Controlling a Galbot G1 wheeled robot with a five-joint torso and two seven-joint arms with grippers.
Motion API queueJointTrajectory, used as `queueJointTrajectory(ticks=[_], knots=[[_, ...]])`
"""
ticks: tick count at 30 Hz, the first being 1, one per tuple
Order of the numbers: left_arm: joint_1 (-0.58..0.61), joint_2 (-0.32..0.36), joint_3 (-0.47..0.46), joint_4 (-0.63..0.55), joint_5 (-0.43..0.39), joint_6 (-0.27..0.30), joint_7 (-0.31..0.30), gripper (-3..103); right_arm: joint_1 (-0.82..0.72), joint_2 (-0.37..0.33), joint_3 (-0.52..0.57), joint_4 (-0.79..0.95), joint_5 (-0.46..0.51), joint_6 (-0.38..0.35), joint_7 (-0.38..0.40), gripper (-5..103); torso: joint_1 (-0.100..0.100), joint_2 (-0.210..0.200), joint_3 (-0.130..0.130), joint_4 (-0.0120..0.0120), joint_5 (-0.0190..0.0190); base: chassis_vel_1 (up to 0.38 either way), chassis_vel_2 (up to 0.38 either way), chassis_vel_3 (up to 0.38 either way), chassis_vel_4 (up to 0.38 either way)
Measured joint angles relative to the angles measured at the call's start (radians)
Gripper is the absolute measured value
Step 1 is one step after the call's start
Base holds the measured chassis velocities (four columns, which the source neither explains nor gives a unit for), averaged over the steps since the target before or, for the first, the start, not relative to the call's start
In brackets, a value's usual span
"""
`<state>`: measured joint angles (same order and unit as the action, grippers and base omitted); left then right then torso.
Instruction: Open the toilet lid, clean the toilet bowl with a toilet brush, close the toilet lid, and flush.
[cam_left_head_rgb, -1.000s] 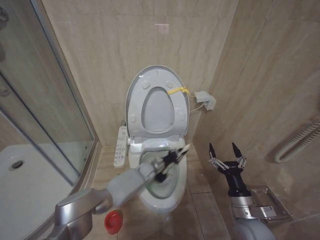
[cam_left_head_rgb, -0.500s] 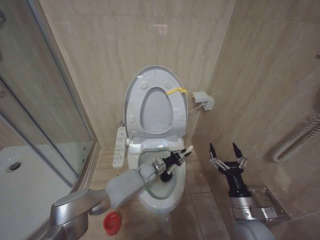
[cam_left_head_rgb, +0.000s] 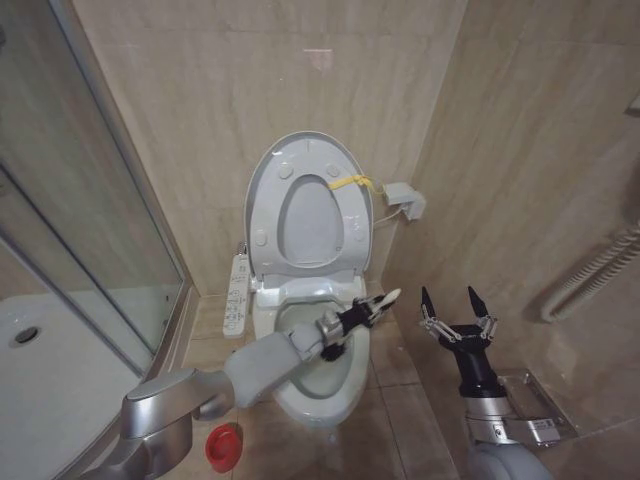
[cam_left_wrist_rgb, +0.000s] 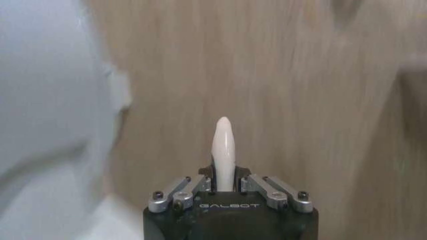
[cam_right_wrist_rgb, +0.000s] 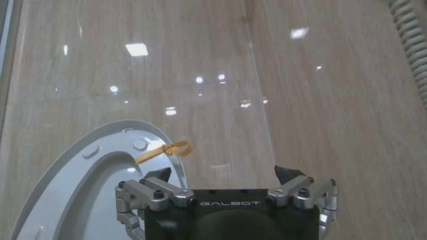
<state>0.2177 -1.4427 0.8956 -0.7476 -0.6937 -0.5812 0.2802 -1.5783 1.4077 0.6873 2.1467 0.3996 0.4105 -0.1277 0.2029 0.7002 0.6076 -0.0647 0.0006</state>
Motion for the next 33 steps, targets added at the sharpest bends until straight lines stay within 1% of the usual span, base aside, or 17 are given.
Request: queueJointTrajectory(ticks=[2,5,6,7,8,10,11,13,17,18,19,21,23,25,26,29,33], knots=[[0.015,0.012,-0.004,0.066,0.018,-0.023,0.016,19,-0.005,-0.006,0.005,0.003,0.0,0.0,0.0,100,0.0,0.0,0.0,0.0026,0.0003,0.0,0.0,0.0,0.0],[0.014,0.008,-0.014,0.028,0.014,-0.019,0.004,19,-0.001,-0.009,0.011,0.002,0.002,0.0,-0.001,100,0.0,0.0,0.0,0.0023,0.0,0.0,0.0,0.0,0.0],[0.01,-0.001,-0.019,-0.009,0.007,-0.011,-0.009,19,0.003,-0.009,0.012,0.001,0.002,0.0,-0.001,100,0.0,0.0,0.0,0.0019,0.0002,0.0,0.0,0.0,0.0],[0.004,-0.014,-0.025,-0.053,-0.005,-0.003,-0.03,19,0.006,-0.007,0.012,0.0,0.003,-0.002,-0.001,100,0.0,0.0,0.0,-0.0003,-0.0005,0.0,0.0,0.0,0.0],[0.004,-0.018,-0.027,-0.067,-0.008,-0.002,-0.037,19,0.006,-0.005,0.012,-0.001,0.003,-0.002,-0.001,100,0.0,0.0,0.0,-0.001,-0.001,0.0,0.0,0.0,0.0],[0.007,-0.017,-0.027,-0.064,-0.006,-0.002,-0.037,19,0.006,-0.003,0.012,-0.001,0.003,-0.002,-0.001,100,0.0,0.0,0.0,-0.0012,-0.0005,0.0,0.0,0.0,0.0],[0.014,-0.011,-0.025,-0.043,0.0,-0.005,-0.032,19,0.005,-0.002,0.012,-0.001,0.002,-0.002,-0.001,100,0.0,0.0,0.0,-0.0011,-0.0001,0.0,0.0,0.0,0.0],[0.031,0.002,-0.02,0.071,0.038,-0.031,0.002,19,-0.001,-0.002,0.011,0.003,0.002,-0.002,-0.002,100,0.0,0.0,0.0,0.0011,0.0,0.0,0.0,0.0,0.0],[0.029,-0.002,-0.024,0.089,0.047,-0.042,0.005,19,-0.004,-0.004,0.01,0.005,0.002,-0.001,-0.003,100,0.0,0.0,0.0,0.0015,-0.0001,0.0,0.0,0.0,0.0],[0.023,-0.008,-0.024,0.051,0.038,-0.03,-0.01,19,-0.004,-0.005,0.011,0.005,0.002,-0.001,-0.003,100,0.0,0.0,0.0,0.0022,0.0002,0.0,0.0,0.0,0.0],[0.015,-0.015,-0.023,0.001,0.023,-0.016,-0.029,19,-0.002,-0.005,0.012,0.004,0.002,-0.001,-0.003,100,0.0,0.0,0.0,0.0019,0.0003,0.0,0.0,0.0,0.0],[0.003,-0.037,-0.02,-0.089,-0.001,0.003,-0.062,19,0.0,-0.002,0.013,0.003,0.002,-0.001,-0.003,100,0.0,0.0,-0.001,-0.0012,-0.0011,-0.007,0.007,-0.006,-0.026],[0.006,-0.036,-0.019,-0.092,0.0,0.003,-0.062,19,0.0,-0.001,0.013,0.003,0.002,-0.001,-0.003,100,0.0,0.0,0.0,-0.0013,-0.0005,-0.015,-0.026,-0.012,-0.052],[0.022,-0.022,-0.016,-0.047,0.019,-0.005,-0.049,19,-0.003,0.0,0.014,0.003,0.002,0.0,-0.003,100,0.0,0.0,0.0,-0.0009,-0.0001,0.0,0.0,0.0,0.0],[0.036,-0.01,-0.019,0.034,0.047,-0.028,-0.025,19,-0.006,-0.002,0.013,0.006,0.002,0.001,-0.003,100,0.0,0.0,0.0,0.0006,0.0,0.0,0.0,0.0,0.0],[0.043,-0.012,-0.03,0.088,0.064,-0.044,-0.012,19,-0.007,-0.003,0.012,0.006,0.002,0.003,-0.005,100,0.0,0.0,0.0,0.0023,0.0004,0.004,0.006,0.011,0.035],[0.038,-0.03,-0.048,0.006,0.047,-0.024,-0.038,19,0.0,-0.004,0.013,-0.001,0.002,0.004,-0.005,100,0.0,0.0,0.0,0.0019,0.0002,0.028,0.055,0.009,0.004]])
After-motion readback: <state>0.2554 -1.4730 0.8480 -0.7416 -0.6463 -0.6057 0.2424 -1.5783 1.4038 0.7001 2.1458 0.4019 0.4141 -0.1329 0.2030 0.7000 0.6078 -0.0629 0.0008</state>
